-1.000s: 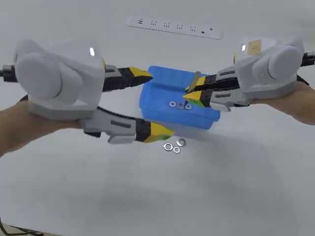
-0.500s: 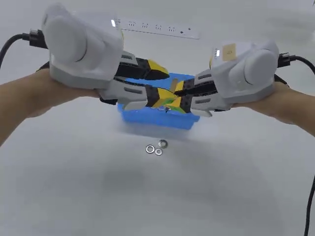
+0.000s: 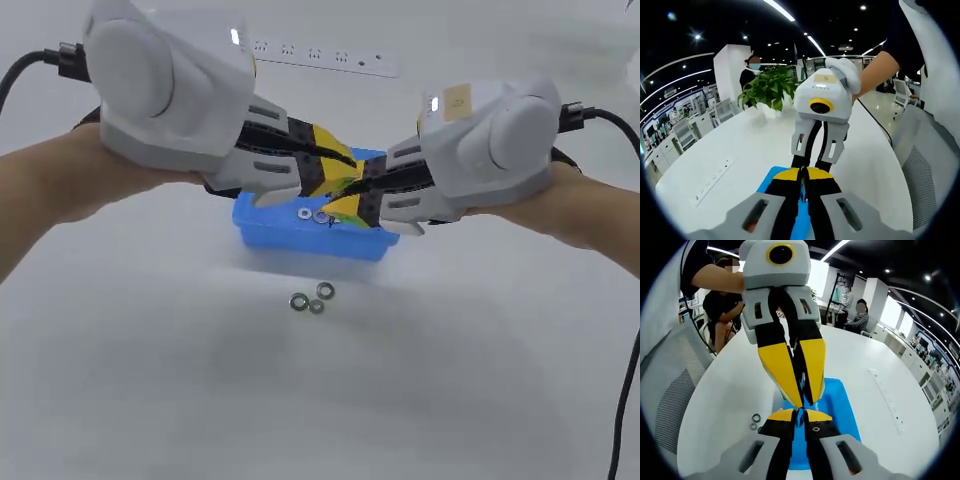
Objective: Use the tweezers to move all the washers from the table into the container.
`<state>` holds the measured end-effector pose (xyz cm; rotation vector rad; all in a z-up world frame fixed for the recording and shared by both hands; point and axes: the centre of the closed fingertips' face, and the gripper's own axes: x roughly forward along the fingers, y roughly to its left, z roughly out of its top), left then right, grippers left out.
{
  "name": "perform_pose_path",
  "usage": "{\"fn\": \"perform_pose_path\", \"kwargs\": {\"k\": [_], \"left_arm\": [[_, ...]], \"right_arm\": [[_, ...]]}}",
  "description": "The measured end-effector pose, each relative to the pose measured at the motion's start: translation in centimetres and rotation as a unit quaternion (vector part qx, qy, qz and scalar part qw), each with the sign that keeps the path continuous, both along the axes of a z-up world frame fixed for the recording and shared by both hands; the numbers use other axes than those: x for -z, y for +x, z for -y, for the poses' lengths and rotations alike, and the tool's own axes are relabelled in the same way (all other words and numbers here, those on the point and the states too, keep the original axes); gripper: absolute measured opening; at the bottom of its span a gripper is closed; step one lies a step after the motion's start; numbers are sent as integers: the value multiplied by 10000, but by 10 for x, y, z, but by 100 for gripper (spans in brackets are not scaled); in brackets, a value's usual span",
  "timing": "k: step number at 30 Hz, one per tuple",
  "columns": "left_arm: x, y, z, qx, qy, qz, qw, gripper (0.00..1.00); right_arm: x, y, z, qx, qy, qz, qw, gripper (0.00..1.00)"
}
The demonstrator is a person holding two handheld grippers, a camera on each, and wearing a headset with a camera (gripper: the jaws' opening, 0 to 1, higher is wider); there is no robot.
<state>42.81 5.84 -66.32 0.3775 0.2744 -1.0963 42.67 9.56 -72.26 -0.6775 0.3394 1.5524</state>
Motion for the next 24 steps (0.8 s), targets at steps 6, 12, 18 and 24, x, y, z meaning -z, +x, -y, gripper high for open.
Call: {"fn": "perform_pose_path", "kwargs": {"k": [6,12,18,24], "left_arm": [[-2,-3,2,157,197,313,9992,5],[-4,4,-1,17,2,298,9996,4],[-6,6,-3,-69,-32,294,9995,4],[-10,7,-8,-200,-78,325,9992,4]], "right_arm": [[-2,0,-2,-16,1,102,9999,8],[-5,5,-1,48,-26,291,9996,10],[-13,9,3,211,33,333,9992,16],[-17,11,9,332,48,424,9985,22]]}}
